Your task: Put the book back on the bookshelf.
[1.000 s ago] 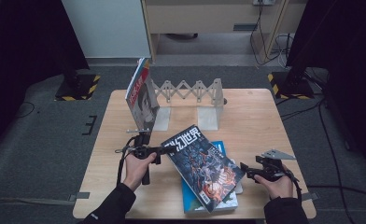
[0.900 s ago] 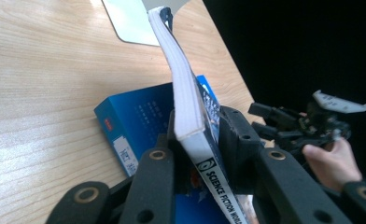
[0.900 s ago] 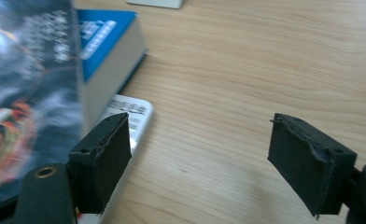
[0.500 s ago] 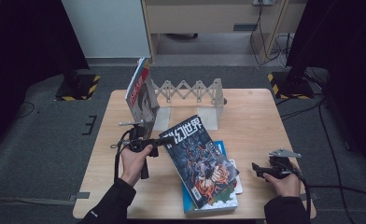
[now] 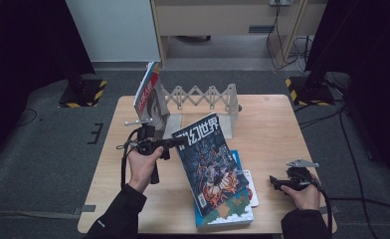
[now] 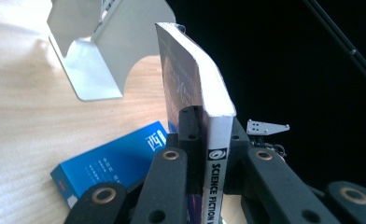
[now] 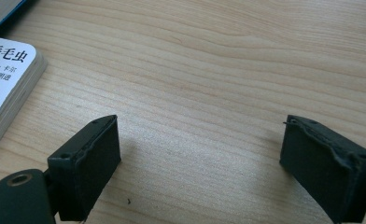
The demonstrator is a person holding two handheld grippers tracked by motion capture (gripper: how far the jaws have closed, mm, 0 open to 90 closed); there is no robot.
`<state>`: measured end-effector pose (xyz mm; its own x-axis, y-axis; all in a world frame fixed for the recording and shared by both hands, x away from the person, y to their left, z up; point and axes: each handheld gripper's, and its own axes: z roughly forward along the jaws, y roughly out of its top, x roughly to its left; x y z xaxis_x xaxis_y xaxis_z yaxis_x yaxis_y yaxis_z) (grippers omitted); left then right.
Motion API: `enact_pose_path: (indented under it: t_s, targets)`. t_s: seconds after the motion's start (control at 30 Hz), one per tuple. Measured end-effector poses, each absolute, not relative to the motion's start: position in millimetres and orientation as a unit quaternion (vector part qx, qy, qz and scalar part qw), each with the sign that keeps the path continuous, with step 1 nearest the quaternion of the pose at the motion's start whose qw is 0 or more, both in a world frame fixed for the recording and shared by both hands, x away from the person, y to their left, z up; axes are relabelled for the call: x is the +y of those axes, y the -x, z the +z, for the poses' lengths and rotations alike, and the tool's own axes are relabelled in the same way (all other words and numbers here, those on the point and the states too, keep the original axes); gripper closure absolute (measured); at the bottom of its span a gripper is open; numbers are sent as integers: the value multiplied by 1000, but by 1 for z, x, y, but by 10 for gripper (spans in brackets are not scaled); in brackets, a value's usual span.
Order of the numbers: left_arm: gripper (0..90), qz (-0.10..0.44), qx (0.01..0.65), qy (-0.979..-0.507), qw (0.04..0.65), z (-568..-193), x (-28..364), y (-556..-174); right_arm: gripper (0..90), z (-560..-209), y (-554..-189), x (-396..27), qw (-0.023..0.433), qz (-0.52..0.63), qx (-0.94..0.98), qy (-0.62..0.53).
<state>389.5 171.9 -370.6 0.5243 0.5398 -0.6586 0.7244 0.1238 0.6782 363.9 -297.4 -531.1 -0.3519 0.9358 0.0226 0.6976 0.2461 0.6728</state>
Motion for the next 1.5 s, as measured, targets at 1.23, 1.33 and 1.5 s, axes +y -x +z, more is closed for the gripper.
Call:
enact_pose_path:
  t_s: [1.23, 1.33, 1.5]
  targets:
    - [821, 158, 490, -618, 594, -263, 225, -386, 6, -539, -365, -295, 216, 313, 755, -535]
    - [821, 182, 493, -616, 587, -261, 227, -387, 6, -539, -365, -295, 216, 313, 755, -535]
    - [821, 216, 496, -610, 579, -258, 229, -391, 6, -539, -365, -295, 216, 313, 755, -535]
